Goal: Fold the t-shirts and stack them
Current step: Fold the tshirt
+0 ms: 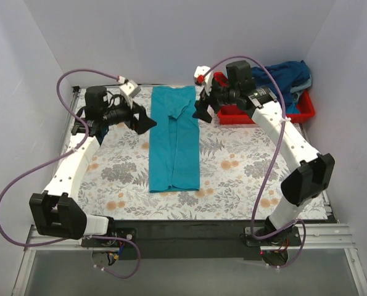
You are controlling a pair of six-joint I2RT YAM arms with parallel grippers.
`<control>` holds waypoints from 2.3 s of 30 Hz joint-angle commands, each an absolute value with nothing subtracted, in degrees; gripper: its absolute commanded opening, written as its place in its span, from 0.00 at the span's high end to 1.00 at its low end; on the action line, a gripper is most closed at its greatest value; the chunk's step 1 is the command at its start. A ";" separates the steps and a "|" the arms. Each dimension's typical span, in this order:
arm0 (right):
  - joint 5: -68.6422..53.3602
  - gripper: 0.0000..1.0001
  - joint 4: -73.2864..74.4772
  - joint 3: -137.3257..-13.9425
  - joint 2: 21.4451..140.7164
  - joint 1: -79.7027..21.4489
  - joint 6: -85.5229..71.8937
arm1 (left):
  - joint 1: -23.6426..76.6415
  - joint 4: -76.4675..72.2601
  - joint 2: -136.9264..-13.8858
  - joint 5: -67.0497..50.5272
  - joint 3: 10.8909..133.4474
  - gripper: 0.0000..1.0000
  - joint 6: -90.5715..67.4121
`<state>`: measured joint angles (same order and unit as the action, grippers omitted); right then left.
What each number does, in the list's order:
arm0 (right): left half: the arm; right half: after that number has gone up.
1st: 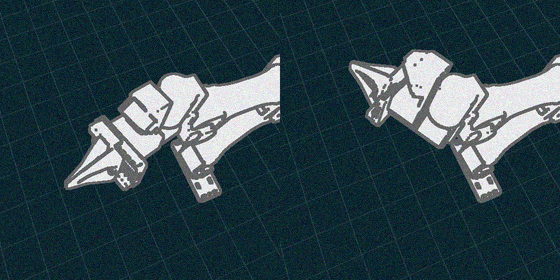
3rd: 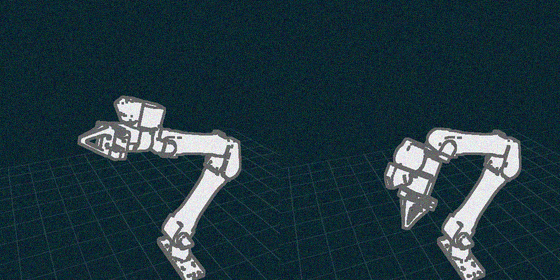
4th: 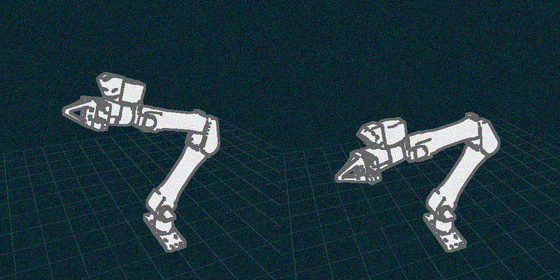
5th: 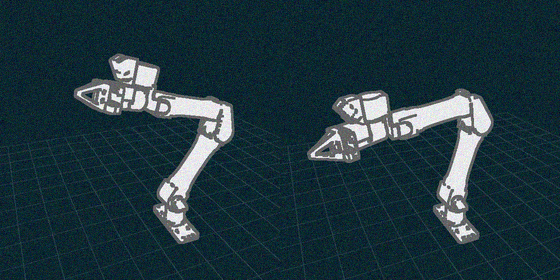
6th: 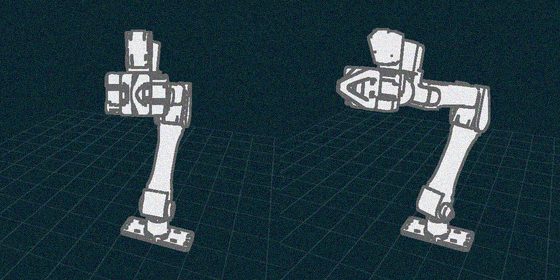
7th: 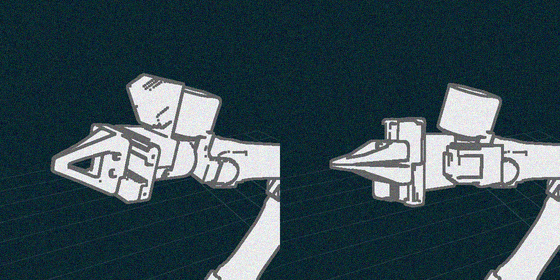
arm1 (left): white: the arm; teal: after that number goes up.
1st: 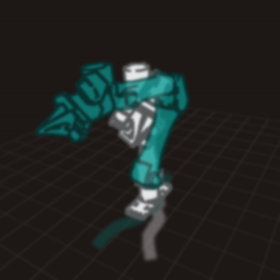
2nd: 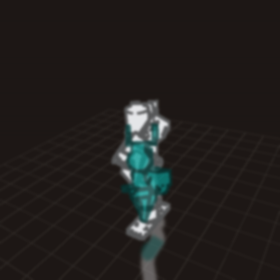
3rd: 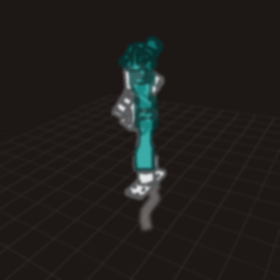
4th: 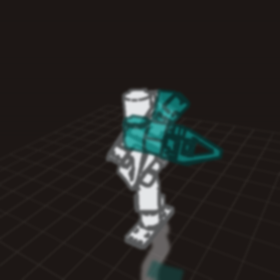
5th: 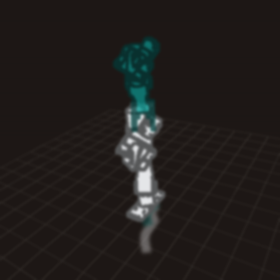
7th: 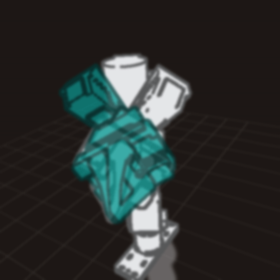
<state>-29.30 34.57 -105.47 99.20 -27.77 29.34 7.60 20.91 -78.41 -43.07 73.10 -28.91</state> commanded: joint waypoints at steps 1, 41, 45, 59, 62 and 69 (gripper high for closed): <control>-39.96 0.02 35.86 -95.12 96.53 -27.95 39.59 | 7.47 34.34 -77.36 -52.28 66.81 0.15 -4.84; -21.27 0.67 25.22 -54.67 96.77 -50.01 54.14 | 21.18 23.54 -68.47 -37.09 26.28 0.76 22.85; -20.74 0.71 26.54 -53.97 95.36 -50.01 55.46 | 21.18 26.28 -67.94 -36.30 25.75 0.84 25.66; -25.14 0.48 30.67 -57.92 90.09 -50.45 55.02 | 21.18 31.29 -60.82 -42.54 29.26 0.58 25.31; -25.14 0.47 30.76 -56.87 88.68 -50.80 56.68 | 21.18 31.90 -60.21 -43.07 29.97 0.57 25.66; -23.03 0.48 28.14 -55.11 91.75 -51.50 58.27 | 21.18 29.80 -64.16 -41.58 28.57 0.58 26.98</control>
<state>-23.16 28.99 -55.48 90.48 -51.05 56.86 20.86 30.35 -62.85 -40.91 28.34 25.71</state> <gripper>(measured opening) 0.525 0.422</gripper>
